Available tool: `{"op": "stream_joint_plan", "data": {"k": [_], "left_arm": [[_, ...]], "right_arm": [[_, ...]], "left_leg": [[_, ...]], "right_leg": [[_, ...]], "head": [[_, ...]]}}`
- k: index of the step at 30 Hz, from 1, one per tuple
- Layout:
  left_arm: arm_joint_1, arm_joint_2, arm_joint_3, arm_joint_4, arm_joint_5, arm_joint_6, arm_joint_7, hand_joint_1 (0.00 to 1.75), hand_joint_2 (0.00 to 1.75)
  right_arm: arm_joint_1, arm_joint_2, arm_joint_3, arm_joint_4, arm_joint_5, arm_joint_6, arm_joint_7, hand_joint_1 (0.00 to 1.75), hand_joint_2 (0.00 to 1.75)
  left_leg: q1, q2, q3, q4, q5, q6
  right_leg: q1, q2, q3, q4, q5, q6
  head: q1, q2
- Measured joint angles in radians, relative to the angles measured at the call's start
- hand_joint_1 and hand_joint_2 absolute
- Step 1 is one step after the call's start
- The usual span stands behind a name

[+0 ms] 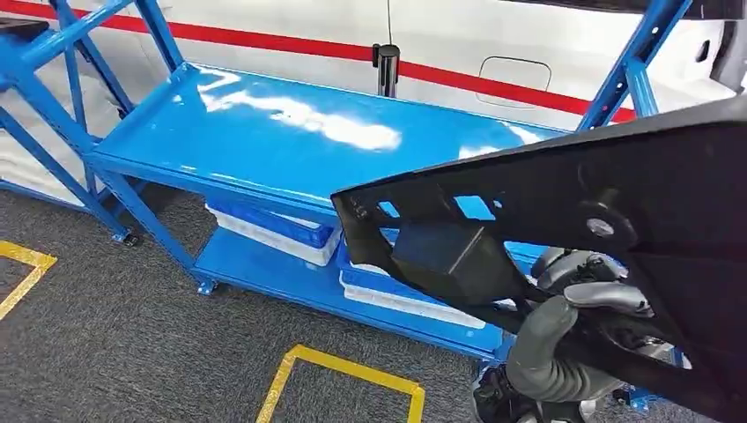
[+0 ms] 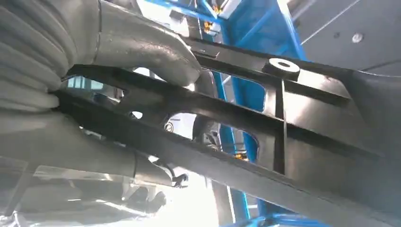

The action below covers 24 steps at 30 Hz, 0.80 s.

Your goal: Take the parts from the cabinet and place them on the table.

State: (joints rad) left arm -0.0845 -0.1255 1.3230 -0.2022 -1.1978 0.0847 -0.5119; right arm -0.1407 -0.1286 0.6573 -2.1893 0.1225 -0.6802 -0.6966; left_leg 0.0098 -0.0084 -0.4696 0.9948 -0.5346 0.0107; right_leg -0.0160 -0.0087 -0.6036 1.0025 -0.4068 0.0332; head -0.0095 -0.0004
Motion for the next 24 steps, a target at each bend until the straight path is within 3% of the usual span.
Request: {"op": "stream_joint_plan", "data": {"k": [1,2,4,5,6,7,8,9,10,11,12,13,14,16,17,18,19,20,21,22,23,24], "left_arm": [[0.000,0.000,0.000,0.000,0.000,0.000,0.000,0.00,1.75],[0.000,0.000,0.000,0.000,0.000,0.000,0.000,0.00,1.75],[-0.001,0.000,0.000,0.000,0.000,0.000,0.000,0.00,1.75],[-0.001,0.000,0.000,0.000,0.000,0.000,0.000,0.00,1.75],[-0.001,0.000,0.000,0.000,0.001,0.000,0.000,0.00,1.75],[0.000,0.000,0.000,0.000,0.001,0.000,0.000,0.00,1.75],[0.000,0.000,0.000,0.000,0.001,0.000,0.000,0.00,1.75],[-0.001,0.000,0.000,0.000,0.001,0.000,0.000,0.00,1.75],[-0.001,0.000,0.000,0.000,0.001,0.000,0.000,0.00,1.75],[-0.001,0.000,0.000,0.000,0.001,0.000,0.000,0.00,1.75],[0.000,0.000,0.000,0.000,0.001,0.000,0.000,0.00,1.75],[0.000,-0.002,0.000,0.000,0.001,0.000,0.000,0.00,1.75],[0.000,-0.002,0.000,0.000,0.001,0.000,0.000,0.00,1.75],[0.001,-0.002,0.000,0.000,0.001,0.000,0.000,0.00,1.75],[0.002,0.000,0.000,0.000,0.002,0.000,0.000,0.00,1.75],[0.003,0.000,0.000,0.000,0.003,0.000,0.000,0.00,1.75],[0.003,0.000,0.000,0.000,0.003,-0.001,0.000,0.00,1.75],[0.003,-0.002,0.000,0.000,0.003,-0.002,0.000,0.00,1.75],[0.003,-0.002,0.000,0.000,0.004,-0.003,0.000,0.00,1.75],[0.003,-0.002,0.000,0.000,0.004,-0.003,0.000,0.00,1.75],[0.002,-0.002,0.000,0.000,0.005,-0.003,0.000,0.00,1.75],[0.002,-0.002,0.000,0.000,0.005,-0.003,-0.001,0.00,1.75]], "right_arm": [[0.006,0.000,0.000,0.000,-0.006,0.001,0.000,1.75,1.75],[0.013,-0.001,-0.002,0.002,-0.015,0.001,0.000,1.75,1.75],[0.020,-0.002,-0.005,0.006,-0.033,0.005,0.000,1.75,1.75],[0.023,-0.003,-0.006,0.009,-0.040,0.008,0.000,1.75,1.75],[0.025,-0.003,-0.008,0.011,-0.047,0.013,0.000,1.75,1.75],[0.028,-0.004,-0.010,0.014,-0.053,0.019,0.000,1.75,1.75],[0.031,-0.005,-0.011,0.015,-0.054,0.021,0.000,1.75,1.75],[0.032,-0.005,-0.011,0.018,-0.056,0.022,0.000,1.75,1.75],[0.032,-0.005,-0.011,0.019,-0.057,0.023,0.000,1.75,1.75],[0.032,-0.005,-0.011,0.019,-0.059,0.025,0.000,1.75,1.75],[0.031,-0.005,-0.012,0.019,-0.063,0.030,0.000,1.75,1.75],[0.031,-0.004,-0.013,0.019,-0.064,0.037,0.000,1.75,1.75],[0.032,-0.004,-0.016,0.020,-0.067,0.042,0.000,1.75,1.75],[0.033,-0.004,-0.024,0.022,-0.070,0.050,0.000,1.75,1.75],[0.032,-0.004,-0.028,0.025,-0.071,0.053,0.000,1.75,1.75],[0.032,-0.003,-0.029,0.027,-0.071,0.055,0.000,1.75,1.75],[0.031,-0.002,-0.030,0.029,-0.073,0.056,0.000,1.75,1.75],[0.031,0.002,-0.031,0.030,-0.075,0.058,0.000,1.75,1.75],[0.030,0.004,-0.033,0.032,-0.077,0.063,0.000,1.75,1.75],[0.029,0.007,-0.035,0.035,-0.080,0.069,0.000,1.75,1.75],[0.028,0.009,-0.037,0.039,-0.081,0.073,0.000,1.75,1.75],[0.028,0.010,-0.037,0.041,-0.081,0.074,0.000,1.75,1.75]], "left_leg": [[-0.001,0.002,-0.009,-0.007,0.011,0.013],[0.007,0.012,-0.024,-0.014,0.027,0.027],[0.000,0.015,-0.052,-0.014,0.050,0.048],[-0.003,0.017,-0.066,-0.014,0.062,0.050],[-0.007,0.019,-0.083,-0.013,0.075,0.052],[-0.010,0.021,-0.103,-0.013,0.090,0.051],[-0.011,0.022,-0.122,-0.012,0.104,0.051],[-0.012,0.023,-0.134,-0.011,0.118,0.049],[-0.013,0.023,-0.154,-0.010,0.133,0.045],[-0.014,0.023,-0.167,-0.006,0.146,0.041],[-0.017,0.022,-0.176,-0.003,0.154,0.036],[-0.020,0.022,-0.182,0.005,0.162,0.032],[-0.021,0.023,-0.186,0.004,0.174,0.027],[-0.019,0.022,-0.190,0.003,0.191,0.022],[-0.011,0.019,-0.200,0.012,0.182,0.016],[-0.009,0.015,-0.210,0.038,0.124,0.008],[-0.006,0.014,-0.224,0.094,0.052,0.002],[-0.003,0.011,-0.238,0.170,-0.015,-0.005],[0.002,0.010,-0.249,0.240,-0.057,-0.010],[0.006,0.010,-0.255,0.300,-0.065,-0.015],[0.012,0.010,-0.246,0.328,-0.035,-0.019],[0.018,0.010,-0.222,0.316,0.005,-0.022]], "right_leg": [[0.004,0.001,-0.004,0.001,0.009,0.008],[0.004,0.001,-0.015,0.019,-0.009,0.008],[0.005,0.005,-0.055,0.110,-0.118,-0.019],[0.005,0.006,-0.067,0.179,-0.170,-0.027],[0.004,0.006,-0.079,0.249,-0.202,-0.027],[0.004,0.006,-0.080,0.303,-0.205,-0.017],[0.003,0.006,-0.065,0.315,-0.182,-0.003],[0.004,0.006,-0.032,0.286,-0.146,0.011],[0.004,0.006,0.024,0.219,-0.116,0.019],[0.004,0.005,0.087,0.135,-0.114,0.018],[0.006,0.005,0.164,0.039,-0.135,0.006],[0.016,0.007,0.212,-0.050,-0.160,0.000],[0.016,0.007,0.200,-0.057,-0.170,-0.005],[0.017,0.007,0.188,-0.049,-0.158,-0.014],[-0.010,0.004,0.178,-0.050,-0.145,-0.030],[-0.004,0.001,0.167,-0.049,-0.134,-0.039],[-0.003,-0.002,0.155,-0.049,-0.121,-0.056],[-0.001,-0.003,0.140,-0.049,-0.108,-0.057],[0.001,-0.004,0.128,-0.047,-0.096,-0.056],[0.003,-0.005,0.118,-0.046,-0.084,-0.055],[0.003,-0.006,0.100,-0.045,-0.072,-0.052],[0.003,-0.005,0.085,-0.043,-0.063,-0.047]], "head": [[0.002,0.000],[0.003,0.000],[0.011,0.000],[0.011,0.000],[0.011,0.000],[0.013,0.000],[0.011,0.000],[0.015,0.000],[0.014,0.000],[0.014,0.000],[0.016,0.000],[0.015,0.000],[0.012,0.000],[0.011,0.000],[0.008,0.000],[0.006,0.000],[0.005,0.000],[0.003,0.000],[0.004,0.000],[0.004,0.000],[0.003,0.000],[0.003,0.000]]}}
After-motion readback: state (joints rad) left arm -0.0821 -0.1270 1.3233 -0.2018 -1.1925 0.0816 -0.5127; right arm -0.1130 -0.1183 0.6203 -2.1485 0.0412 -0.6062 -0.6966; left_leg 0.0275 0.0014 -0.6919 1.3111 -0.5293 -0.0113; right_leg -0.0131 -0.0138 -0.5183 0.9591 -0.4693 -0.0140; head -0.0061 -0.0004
